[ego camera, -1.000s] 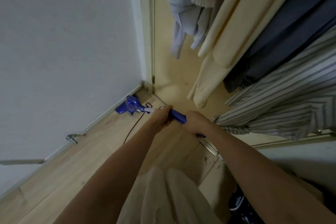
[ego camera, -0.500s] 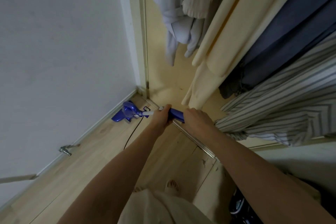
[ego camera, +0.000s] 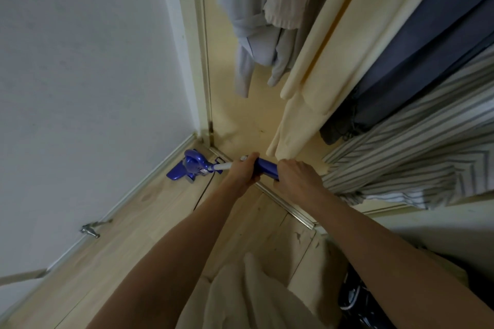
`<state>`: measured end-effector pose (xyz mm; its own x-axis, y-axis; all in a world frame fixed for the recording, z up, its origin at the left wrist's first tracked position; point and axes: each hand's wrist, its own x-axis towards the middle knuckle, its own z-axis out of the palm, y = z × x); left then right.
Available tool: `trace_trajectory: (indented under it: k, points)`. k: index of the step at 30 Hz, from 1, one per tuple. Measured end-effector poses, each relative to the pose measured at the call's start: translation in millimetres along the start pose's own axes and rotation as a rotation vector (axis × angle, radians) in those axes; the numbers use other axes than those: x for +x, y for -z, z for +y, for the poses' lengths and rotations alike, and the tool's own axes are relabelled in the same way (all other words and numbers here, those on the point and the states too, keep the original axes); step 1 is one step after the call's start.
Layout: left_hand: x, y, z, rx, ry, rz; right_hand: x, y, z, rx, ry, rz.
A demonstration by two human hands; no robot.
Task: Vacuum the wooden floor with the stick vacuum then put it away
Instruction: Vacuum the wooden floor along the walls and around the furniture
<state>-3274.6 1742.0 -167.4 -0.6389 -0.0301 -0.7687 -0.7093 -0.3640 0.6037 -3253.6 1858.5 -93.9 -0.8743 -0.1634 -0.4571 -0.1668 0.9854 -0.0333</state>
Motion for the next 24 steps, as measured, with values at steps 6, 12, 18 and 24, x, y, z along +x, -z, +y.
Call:
trace_trajectory:
  k: [6,12,18,24]
  points:
    - [20,13,23,0.066,-0.011,-0.001,29,6,-11,0.031,-0.003,-0.002]
    - [17,3,26,0.106,0.010,-0.024,21,9,-5,0.045,-0.013,0.021]
    - [13,-17,30,0.118,0.027,-0.079,15,18,10,0.018,-0.063,0.037]
    - [22,-16,46,0.003,0.013,-0.035,37,37,6,-0.049,0.011,0.055]
